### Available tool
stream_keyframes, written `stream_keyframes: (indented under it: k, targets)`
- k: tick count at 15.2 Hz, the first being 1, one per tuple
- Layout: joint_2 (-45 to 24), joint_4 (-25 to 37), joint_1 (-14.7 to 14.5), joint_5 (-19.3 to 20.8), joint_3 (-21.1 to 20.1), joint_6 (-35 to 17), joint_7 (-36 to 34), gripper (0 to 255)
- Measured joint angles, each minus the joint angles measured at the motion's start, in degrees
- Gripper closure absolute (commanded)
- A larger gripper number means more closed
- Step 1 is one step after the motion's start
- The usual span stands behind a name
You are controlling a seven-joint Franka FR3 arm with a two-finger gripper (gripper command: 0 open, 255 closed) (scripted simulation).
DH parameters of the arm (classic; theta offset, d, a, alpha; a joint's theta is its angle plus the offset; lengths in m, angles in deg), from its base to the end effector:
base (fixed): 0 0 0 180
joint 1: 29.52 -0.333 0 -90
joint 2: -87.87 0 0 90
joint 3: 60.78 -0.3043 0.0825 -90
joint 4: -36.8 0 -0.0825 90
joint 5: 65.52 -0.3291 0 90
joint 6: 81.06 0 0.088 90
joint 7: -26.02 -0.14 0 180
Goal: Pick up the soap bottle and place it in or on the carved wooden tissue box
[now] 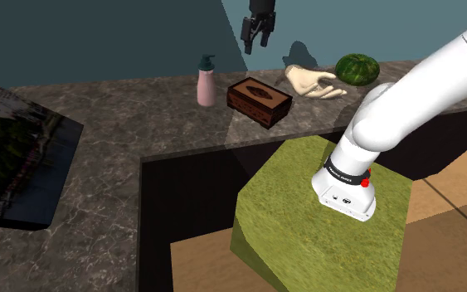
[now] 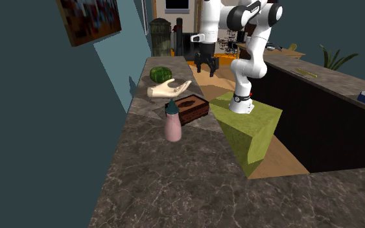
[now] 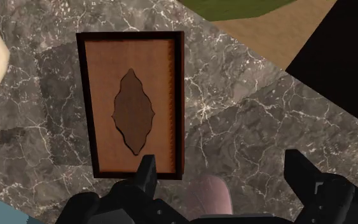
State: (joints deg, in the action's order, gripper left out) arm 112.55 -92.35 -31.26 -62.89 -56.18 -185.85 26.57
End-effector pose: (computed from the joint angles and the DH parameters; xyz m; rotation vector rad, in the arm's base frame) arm 0.3754 -0.0268 0.5015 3.1304 -0.0336 0.0067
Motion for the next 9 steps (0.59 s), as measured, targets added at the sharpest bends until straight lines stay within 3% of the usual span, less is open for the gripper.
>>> stream_keyframes:
  k: [9]
  targets:
    - [-20.9, 15.4, -0.3, -3.2, 1.2, -5.4, 0.5, 0]
